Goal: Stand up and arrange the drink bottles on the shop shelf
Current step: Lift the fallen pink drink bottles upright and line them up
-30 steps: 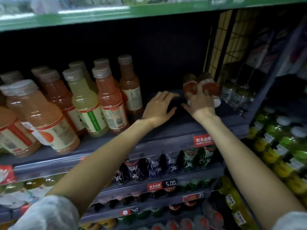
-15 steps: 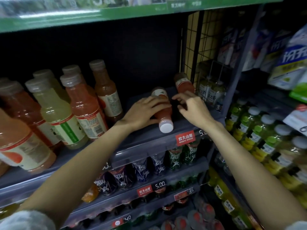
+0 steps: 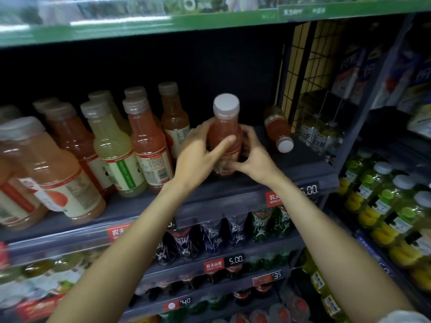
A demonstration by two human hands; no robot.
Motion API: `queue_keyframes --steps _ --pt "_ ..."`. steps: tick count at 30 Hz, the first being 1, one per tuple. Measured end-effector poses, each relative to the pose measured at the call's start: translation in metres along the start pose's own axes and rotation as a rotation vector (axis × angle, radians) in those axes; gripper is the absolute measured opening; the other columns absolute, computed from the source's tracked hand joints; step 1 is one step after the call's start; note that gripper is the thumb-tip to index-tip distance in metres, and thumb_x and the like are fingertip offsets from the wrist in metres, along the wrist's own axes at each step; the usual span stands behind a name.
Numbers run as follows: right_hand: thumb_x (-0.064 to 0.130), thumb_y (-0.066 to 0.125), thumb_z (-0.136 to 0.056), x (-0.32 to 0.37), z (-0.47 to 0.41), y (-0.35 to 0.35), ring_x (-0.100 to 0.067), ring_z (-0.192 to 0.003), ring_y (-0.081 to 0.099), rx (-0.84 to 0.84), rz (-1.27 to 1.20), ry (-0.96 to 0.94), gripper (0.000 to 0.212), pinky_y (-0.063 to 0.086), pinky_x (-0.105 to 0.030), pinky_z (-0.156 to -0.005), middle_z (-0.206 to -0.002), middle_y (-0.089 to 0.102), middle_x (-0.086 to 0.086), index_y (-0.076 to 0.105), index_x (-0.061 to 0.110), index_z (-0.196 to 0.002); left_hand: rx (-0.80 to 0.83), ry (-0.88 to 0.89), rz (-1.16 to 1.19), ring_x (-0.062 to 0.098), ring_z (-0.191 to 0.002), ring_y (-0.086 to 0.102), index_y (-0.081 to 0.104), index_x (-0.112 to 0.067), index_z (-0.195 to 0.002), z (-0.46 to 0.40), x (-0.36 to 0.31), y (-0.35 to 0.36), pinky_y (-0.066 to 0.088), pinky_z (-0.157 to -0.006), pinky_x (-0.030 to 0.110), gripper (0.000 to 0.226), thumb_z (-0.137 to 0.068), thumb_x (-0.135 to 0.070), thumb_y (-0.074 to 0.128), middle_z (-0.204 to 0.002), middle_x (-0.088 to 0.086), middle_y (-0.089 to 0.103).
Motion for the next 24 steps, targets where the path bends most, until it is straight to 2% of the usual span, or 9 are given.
queue_keyframes --steps 4,7,9,13,16,18,21,23,24 --pt "0.014 0.079 -0.074 0.001 -0.012 0.032 -0.007 -0.107 0.059 0.014 -0.097 0.071 0.071 0.049 -0.028 -0.092 -0.115 0.059 0.003 0.036 0.022 -0.130 -0.190 0.056 -0.115 0.019 -0.119 0.054 0.048 -0.012 -0.136 0.019 0.000 -0.034 0.043 -0.099 0.028 0.050 -0.091 -0.029 0.063 -0.133 0.007 0.053" --pt "0.023 0.080 -0.074 0.003 -0.023 0.051 0.004 -0.098 0.057 0.031 -0.100 0.112 0.073 0.048 -0.017 -0.084 -0.112 0.058 0.008 0.038 0.021 -0.133 -0.253 0.135 -0.303 0.024 -0.117 0.052 0.052 -0.011 -0.133 0.036 0.008 -0.048 0.037 -0.095 0.021 0.049 -0.087 -0.017 0.066 -0.130 0.008 0.056" --pt "0.030 0.080 -0.073 0.008 -0.028 0.057 0.005 -0.098 0.054 0.031 -0.030 0.103 0.072 0.045 -0.013 -0.081 -0.114 0.055 0.010 0.041 0.022 -0.132 -0.316 0.183 -0.475 0.027 -0.112 0.051 0.055 -0.013 -0.130 0.044 0.014 -0.055 0.038 -0.089 0.025 0.046 -0.086 -0.019 0.067 -0.126 0.006 0.058" --pt "0.036 0.078 -0.075 0.013 -0.037 0.071 -0.008 -0.101 0.048 0.014 0.186 0.075 0.069 0.043 -0.023 -0.083 -0.115 0.043 0.003 0.046 0.022 -0.134 -0.490 0.149 -0.676 0.032 -0.111 0.048 0.055 -0.017 -0.129 0.056 0.029 -0.076 0.038 -0.090 0.039 0.044 -0.087 -0.027 0.063 -0.129 0.009 0.056" --pt "0.027 0.075 -0.080 0.011 -0.037 0.076 -0.009 -0.096 0.052 0.059 0.107 0.084 0.064 0.046 -0.020 -0.077 -0.115 0.050 0.000 0.046 0.018 -0.136 -0.497 0.080 -0.694 0.031 -0.116 0.042 0.050 -0.018 -0.134 0.058 0.039 -0.082 0.037 -0.095 0.040 0.054 -0.082 -0.026 0.066 -0.137 0.009 0.049" --pt "0.015 0.069 -0.085 0.008 -0.029 0.065 -0.013 -0.101 0.056 0.067 0.081 0.022 0.050 0.050 -0.024 -0.083 -0.118 0.058 -0.005 0.051 0.014 -0.132 -0.436 0.076 -0.704 0.032 -0.120 0.039 0.049 -0.016 -0.135 0.058 0.044 -0.078 0.035 -0.100 0.041 0.062 -0.077 -0.020 0.069 -0.141 0.008 0.042" --pt "0.009 0.062 -0.086 0.005 -0.013 0.025 -0.024 -0.108 0.055 -0.073 0.459 -0.225 0.029 0.043 -0.031 -0.093 -0.114 0.062 -0.008 0.065 0.011 -0.115 -0.377 0.093 -0.697 0.033 -0.126 0.032 0.050 -0.014 -0.134 0.061 0.049 -0.073 0.035 -0.102 0.042 0.067 -0.071 -0.013 0.073 -0.143 0.006 0.034" --pt "0.015 0.059 -0.088 -0.003 -0.009 -0.004 -0.033 -0.116 0.047 -0.150 0.773 -0.207 0.027 0.037 -0.037 -0.097 -0.121 0.057 -0.011 0.065 0.012 -0.115 -0.371 0.114 -0.687 0.031 -0.128 0.030 0.052 -0.012 -0.133 0.063 0.050 -0.073 0.036 -0.103 0.043 0.067 -0.070 -0.011 0.074 -0.140 0.009 0.039" --pt "0.020 0.058 -0.090 -0.011 -0.011 -0.015 -0.037 -0.121 0.041 -0.138 0.920 -0.121 0.030 0.034 -0.044 -0.100 -0.128 0.052 -0.013 0.062 0.014 -0.119 -0.368 0.120 -0.680 0.031 -0.129 0.029 0.052 -0.011 -0.132 0.064 0.050 -0.072 0.036 -0.104 0.043 0.067 -0.069 -0.010 0.073 -0.139 0.011 0.041"
Point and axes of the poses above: each hand's wrist, its own z-axis away from the middle knuckle, its own y-axis out of the palm, x = y × z, the point moved 7 cm from there along -z, towards the middle knuckle
